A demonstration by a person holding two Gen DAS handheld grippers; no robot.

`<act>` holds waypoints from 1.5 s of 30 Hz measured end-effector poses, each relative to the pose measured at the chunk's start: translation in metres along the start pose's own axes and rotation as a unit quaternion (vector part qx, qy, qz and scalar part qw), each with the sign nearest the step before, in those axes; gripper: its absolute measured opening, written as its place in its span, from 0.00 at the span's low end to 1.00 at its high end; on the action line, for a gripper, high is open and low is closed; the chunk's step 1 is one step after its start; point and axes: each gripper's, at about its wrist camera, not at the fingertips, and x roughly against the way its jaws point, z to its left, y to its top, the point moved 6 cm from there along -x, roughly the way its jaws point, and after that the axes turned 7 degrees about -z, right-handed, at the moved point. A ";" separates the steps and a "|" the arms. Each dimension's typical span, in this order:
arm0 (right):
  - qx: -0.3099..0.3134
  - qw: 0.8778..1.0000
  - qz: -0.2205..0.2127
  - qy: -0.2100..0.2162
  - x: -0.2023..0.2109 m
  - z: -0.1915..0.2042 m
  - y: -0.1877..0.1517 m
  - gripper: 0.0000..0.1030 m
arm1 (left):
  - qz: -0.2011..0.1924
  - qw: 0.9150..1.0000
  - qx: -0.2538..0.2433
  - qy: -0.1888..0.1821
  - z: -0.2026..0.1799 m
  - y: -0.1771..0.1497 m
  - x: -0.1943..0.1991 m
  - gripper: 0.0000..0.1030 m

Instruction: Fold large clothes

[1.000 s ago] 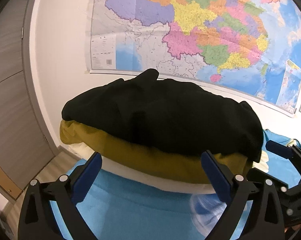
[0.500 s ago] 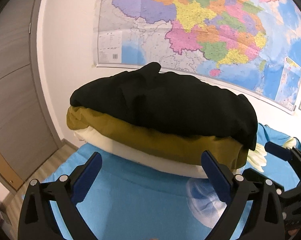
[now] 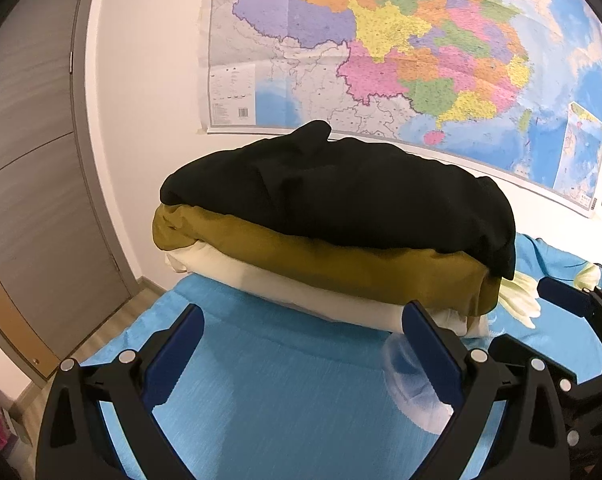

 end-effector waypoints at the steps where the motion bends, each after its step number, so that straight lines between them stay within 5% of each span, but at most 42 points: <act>1: 0.000 1.000 -0.001 0.001 0.001 0.000 0.000 0.94 | 0.000 1.000 0.000 0.002 0.000 -0.001 0.001 0.93; 45: -0.012 1.000 -0.003 -0.006 0.030 0.007 -0.016 0.94 | -0.013 1.000 -0.003 0.009 -0.008 -0.014 0.028 0.93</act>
